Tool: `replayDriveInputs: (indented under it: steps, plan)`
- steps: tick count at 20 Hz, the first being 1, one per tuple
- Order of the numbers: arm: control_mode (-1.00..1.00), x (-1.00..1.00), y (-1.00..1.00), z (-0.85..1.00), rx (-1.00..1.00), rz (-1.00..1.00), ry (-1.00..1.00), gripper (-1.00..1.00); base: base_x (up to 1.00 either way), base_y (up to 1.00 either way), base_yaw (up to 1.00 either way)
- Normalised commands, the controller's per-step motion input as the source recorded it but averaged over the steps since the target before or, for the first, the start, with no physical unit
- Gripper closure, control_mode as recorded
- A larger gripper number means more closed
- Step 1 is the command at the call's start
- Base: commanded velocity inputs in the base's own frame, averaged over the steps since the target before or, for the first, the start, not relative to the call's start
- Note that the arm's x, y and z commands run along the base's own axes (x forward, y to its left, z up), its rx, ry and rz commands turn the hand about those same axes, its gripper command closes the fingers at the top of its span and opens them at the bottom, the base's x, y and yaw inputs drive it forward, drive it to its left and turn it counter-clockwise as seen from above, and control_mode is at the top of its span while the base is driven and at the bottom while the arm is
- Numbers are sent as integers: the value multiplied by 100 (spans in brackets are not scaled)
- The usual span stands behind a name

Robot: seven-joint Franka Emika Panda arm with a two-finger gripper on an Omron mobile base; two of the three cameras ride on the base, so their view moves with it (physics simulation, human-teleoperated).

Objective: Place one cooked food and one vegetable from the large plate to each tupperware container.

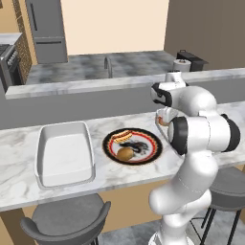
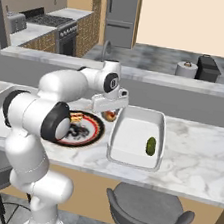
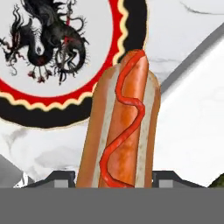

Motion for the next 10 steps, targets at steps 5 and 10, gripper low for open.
replayDriveInputs:
  steps: [5, 10]
  plan:
    - [-100, 0, -70, -1, -9, -69, -1, 100, 0, 0, 0]
    - [-100, 4, -72, -20, -1, -62, 0, 100, 0, 0, 0]
